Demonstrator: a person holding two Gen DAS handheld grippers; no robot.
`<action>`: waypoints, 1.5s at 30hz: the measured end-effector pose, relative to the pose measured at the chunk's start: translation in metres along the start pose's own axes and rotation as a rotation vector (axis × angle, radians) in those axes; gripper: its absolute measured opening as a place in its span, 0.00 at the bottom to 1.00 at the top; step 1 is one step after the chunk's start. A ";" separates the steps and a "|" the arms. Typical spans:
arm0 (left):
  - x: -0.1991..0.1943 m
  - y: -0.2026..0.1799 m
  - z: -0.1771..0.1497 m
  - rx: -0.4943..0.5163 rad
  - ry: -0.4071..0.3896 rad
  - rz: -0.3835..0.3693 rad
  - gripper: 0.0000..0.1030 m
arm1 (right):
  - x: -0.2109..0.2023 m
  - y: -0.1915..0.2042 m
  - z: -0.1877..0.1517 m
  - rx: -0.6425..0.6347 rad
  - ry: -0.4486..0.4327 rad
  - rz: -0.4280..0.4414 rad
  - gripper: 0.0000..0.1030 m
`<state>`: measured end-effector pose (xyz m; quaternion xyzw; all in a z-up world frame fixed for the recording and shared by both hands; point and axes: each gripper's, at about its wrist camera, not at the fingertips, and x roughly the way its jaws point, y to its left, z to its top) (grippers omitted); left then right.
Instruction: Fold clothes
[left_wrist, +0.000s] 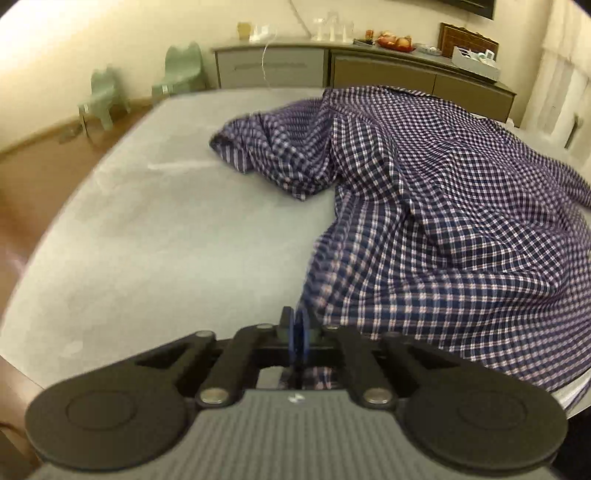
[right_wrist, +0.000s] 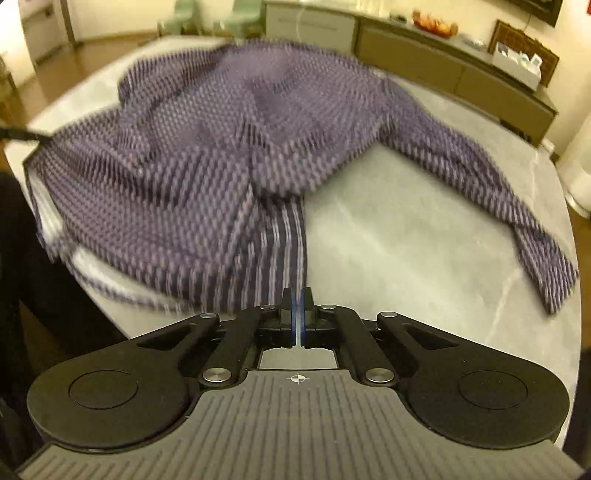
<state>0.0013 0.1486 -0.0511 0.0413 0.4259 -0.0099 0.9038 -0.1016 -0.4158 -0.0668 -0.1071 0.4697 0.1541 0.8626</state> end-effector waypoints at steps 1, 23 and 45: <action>-0.006 -0.003 0.000 0.005 -0.020 -0.001 0.30 | 0.002 0.000 -0.003 0.017 -0.003 0.007 0.11; -0.014 -0.105 0.078 0.255 -0.284 -0.092 0.63 | -0.052 0.013 -0.043 0.206 -0.219 -0.015 0.00; 0.051 -0.019 0.010 -0.179 0.055 0.037 0.02 | 0.142 0.006 0.123 0.206 -0.118 0.041 0.48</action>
